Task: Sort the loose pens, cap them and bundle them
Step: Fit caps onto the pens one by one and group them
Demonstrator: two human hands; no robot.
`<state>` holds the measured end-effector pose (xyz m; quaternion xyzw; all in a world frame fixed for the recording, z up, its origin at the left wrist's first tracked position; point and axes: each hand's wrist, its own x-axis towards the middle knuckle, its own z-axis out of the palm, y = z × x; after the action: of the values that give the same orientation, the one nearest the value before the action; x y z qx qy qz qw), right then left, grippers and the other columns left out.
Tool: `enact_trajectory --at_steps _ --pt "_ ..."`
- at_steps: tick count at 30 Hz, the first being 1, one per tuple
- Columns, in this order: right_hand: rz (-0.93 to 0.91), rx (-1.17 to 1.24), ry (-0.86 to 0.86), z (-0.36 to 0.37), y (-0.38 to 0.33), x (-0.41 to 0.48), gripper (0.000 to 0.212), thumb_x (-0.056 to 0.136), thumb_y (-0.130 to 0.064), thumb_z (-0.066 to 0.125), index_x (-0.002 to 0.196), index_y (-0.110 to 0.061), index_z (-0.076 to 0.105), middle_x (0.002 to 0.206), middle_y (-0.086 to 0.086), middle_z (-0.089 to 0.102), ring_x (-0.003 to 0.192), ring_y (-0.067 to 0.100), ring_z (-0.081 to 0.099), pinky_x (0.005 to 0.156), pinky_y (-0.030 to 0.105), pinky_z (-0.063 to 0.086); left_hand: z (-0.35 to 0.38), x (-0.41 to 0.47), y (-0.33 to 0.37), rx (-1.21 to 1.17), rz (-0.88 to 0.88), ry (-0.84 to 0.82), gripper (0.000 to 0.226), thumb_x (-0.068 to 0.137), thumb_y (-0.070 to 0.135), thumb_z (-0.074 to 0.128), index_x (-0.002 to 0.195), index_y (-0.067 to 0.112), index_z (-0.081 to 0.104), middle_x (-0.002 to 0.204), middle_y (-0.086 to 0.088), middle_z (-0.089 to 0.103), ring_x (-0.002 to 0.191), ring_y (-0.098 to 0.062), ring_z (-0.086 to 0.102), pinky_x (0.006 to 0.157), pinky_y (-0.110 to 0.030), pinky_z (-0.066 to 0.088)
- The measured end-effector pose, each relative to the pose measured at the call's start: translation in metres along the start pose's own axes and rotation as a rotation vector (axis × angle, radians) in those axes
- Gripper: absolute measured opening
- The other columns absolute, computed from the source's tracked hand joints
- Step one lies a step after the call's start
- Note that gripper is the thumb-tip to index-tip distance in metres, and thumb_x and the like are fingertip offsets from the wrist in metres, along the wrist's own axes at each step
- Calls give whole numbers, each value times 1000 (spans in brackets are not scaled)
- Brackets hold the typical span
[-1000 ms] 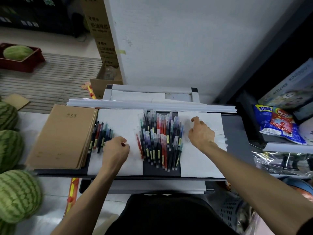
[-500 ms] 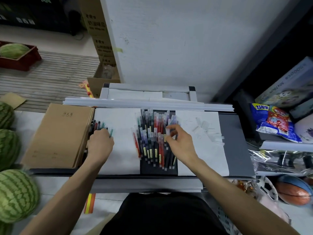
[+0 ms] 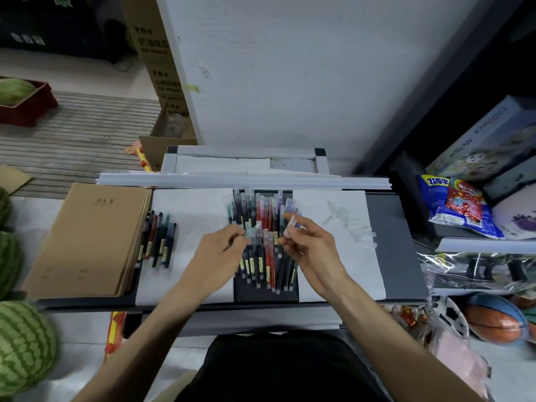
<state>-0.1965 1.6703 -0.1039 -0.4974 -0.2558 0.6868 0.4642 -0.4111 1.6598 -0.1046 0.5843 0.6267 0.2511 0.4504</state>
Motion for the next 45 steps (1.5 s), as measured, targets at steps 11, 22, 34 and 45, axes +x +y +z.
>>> enact_trajectory --at_steps 11,22,34,45 --pt "-264 -756 -163 -13 -46 -17 23 100 1 62 105 -14 78 80 -13 69 70 9 62 73 21 52 -5 -27 34 171 229 83 20 104 45 54 91 35 66 71 16 64 63 -12 62 61 -29 44" --pt "-359 -1054 -266 4 -38 -22 20 98 -6 67 107 -17 81 96 -2 65 88 11 62 80 23 46 6 -28 31 406 312 127 21 104 44 55 97 34 72 74 19 60 67 -8 56 63 -34 48" --pt "-37 -956 -278 -20 -22 -9 20 98 -18 66 85 -25 78 61 -13 62 58 2 52 64 21 42 40 -29 14 481 325 91 35 107 51 42 93 32 68 77 12 58 70 -14 56 56 -35 45" --pt "5 -1190 293 -90 11 26 32 97 -35 63 126 -21 66 120 -2 66 102 16 63 87 31 47 46 37 -10 144 25 164 9 95 29 74 97 26 82 83 29 71 78 12 65 84 -12 50"
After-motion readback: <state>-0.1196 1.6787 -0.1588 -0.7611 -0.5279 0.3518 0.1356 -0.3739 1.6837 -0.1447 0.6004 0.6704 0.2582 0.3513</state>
